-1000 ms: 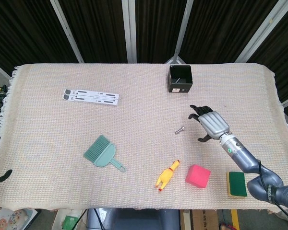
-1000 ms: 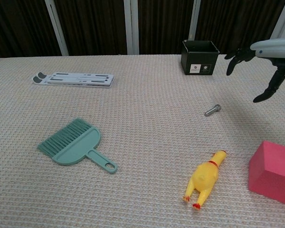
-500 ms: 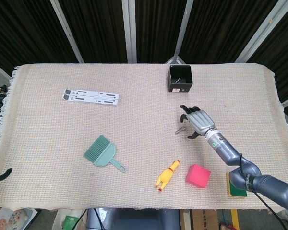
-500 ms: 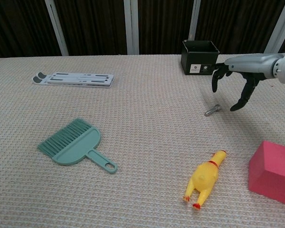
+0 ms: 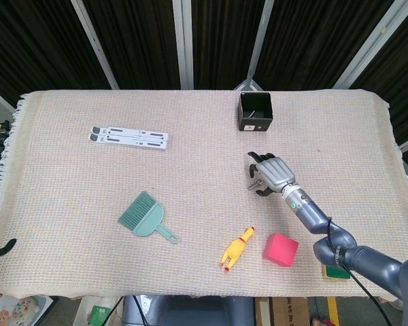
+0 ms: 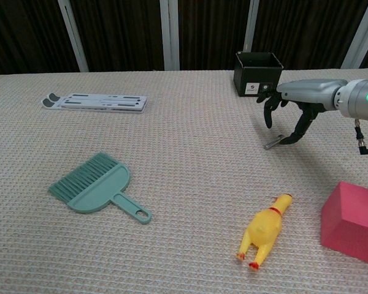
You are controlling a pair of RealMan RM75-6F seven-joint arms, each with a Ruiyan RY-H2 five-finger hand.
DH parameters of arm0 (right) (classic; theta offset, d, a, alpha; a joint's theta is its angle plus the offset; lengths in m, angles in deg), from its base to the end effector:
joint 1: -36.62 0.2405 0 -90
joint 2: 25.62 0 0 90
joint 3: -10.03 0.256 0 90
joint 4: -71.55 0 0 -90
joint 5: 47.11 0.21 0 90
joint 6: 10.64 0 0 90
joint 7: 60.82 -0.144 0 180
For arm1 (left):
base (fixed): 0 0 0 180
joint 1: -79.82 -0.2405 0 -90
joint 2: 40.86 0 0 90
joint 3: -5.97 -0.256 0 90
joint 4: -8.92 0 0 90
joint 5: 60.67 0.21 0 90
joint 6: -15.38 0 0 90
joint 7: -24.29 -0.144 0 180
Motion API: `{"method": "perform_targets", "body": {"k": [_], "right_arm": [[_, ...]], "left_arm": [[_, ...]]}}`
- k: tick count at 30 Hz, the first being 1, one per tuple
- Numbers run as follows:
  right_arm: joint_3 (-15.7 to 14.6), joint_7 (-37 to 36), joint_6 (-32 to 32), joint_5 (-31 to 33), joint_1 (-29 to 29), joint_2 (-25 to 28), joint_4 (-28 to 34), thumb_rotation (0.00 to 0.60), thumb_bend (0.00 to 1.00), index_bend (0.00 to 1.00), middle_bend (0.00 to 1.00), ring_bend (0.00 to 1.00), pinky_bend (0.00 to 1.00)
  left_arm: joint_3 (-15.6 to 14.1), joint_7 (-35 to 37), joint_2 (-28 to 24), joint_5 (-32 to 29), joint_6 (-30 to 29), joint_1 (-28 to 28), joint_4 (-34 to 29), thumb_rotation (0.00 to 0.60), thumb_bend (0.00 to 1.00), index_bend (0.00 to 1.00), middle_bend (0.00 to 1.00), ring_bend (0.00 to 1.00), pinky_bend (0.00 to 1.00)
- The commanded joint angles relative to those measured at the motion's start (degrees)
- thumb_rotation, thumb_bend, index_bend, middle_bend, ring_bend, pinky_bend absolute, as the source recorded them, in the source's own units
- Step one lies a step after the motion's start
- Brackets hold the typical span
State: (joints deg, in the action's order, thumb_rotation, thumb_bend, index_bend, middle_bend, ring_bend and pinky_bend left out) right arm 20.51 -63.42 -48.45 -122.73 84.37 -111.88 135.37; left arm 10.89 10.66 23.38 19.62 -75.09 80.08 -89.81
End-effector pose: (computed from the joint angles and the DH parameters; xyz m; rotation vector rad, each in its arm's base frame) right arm -0.1922 -0.4126 0.0077 1.9629 -0.9511 0.7696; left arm -0.3086 0.1608 0.1709 -1.2358 -0.8181 -0.7612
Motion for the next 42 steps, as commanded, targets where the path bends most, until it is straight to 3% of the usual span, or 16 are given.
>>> {"method": "perform_targets", "body": {"k": [1,42], "right_arm": [[-0.1,0.5,0.0,0.4,0.4,-0.8,-0.9,0.6,0.23,0.49,0.12,0.21,0.19],[-0.9,5.2,-0.6,4.1,1.9,-6.3,-5.3,0.6,0.24,0.58,0.13,0.23,0.2]], "left_arm": [[0.0,-0.1,0.0,-0.1,0.1,0.1,0.0,0.6,0.24,0.11,0.0,0.0,0.0],[0.1,-0.4,0.0,-0.5,0.1,0.2,0.1,0.6,0.24,0.11,0.0,0.0,0.0]]}}
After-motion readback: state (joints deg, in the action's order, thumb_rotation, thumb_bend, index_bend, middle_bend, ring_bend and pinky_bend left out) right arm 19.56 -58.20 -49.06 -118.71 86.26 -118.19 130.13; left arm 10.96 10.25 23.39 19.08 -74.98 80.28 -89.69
